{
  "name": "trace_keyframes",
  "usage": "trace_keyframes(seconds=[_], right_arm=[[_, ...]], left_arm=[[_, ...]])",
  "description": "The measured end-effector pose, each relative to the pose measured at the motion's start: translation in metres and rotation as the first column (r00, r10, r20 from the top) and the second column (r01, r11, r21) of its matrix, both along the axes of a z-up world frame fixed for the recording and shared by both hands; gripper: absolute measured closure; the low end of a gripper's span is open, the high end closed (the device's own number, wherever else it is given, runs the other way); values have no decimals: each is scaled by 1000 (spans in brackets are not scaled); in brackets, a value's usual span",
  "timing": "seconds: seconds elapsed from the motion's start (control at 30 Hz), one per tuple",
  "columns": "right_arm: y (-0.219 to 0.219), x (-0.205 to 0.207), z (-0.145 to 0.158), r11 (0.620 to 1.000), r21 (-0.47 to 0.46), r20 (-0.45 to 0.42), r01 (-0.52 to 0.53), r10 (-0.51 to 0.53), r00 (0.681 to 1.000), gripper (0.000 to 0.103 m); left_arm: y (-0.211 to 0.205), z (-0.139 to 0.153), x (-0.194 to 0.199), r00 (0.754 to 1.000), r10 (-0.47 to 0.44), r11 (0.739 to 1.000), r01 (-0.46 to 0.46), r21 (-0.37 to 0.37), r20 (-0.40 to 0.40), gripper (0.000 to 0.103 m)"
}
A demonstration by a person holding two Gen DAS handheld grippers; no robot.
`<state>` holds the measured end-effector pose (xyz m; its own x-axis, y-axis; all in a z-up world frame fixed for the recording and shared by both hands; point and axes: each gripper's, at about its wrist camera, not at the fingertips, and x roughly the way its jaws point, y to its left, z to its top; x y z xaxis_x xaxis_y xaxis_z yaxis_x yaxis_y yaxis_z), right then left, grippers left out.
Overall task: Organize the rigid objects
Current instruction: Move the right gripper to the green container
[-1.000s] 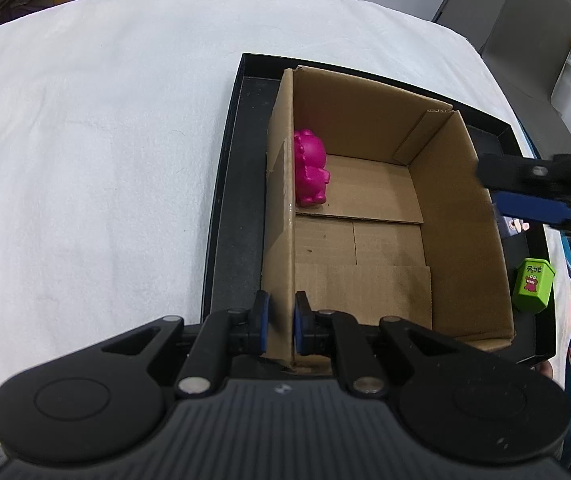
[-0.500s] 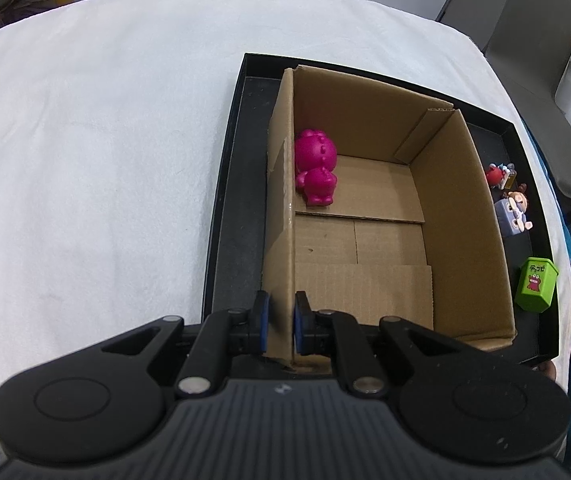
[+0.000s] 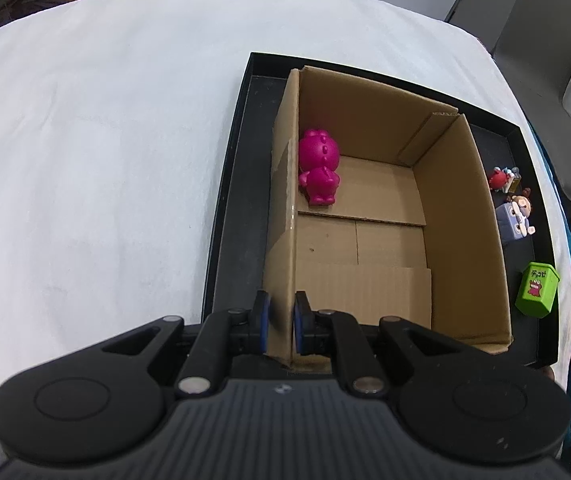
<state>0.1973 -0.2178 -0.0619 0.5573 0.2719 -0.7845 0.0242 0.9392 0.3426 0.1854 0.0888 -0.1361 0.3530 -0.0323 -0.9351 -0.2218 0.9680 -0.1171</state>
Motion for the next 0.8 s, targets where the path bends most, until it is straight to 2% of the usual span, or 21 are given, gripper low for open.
trace_keyframes(seconds=[0.27, 0.37, 0.5, 0.8], right_arm=[[-9, -8, -16, 996, -47, -10, 81, -81, 997, 9], [-9, -9, -21, 990, -93, -1, 105, -105, 994, 9], [-12, -6, -37, 986, -108, -32, 130, -134, 990, 10], [-24, 7, -69, 985, -93, -100, 147, -156, 983, 25]], left_arm=[[-4, 3, -2, 1000, -2, 1000, 2, 22, 0, 92], [-7, 1, -3, 1000, -9, 999, 9, 40, -2, 92], [-7, -1, -2, 1000, -2, 999, 2, 43, -4, 93], [-8, -8, -2, 1000, 3, 999, -2, 49, -9, 93]])
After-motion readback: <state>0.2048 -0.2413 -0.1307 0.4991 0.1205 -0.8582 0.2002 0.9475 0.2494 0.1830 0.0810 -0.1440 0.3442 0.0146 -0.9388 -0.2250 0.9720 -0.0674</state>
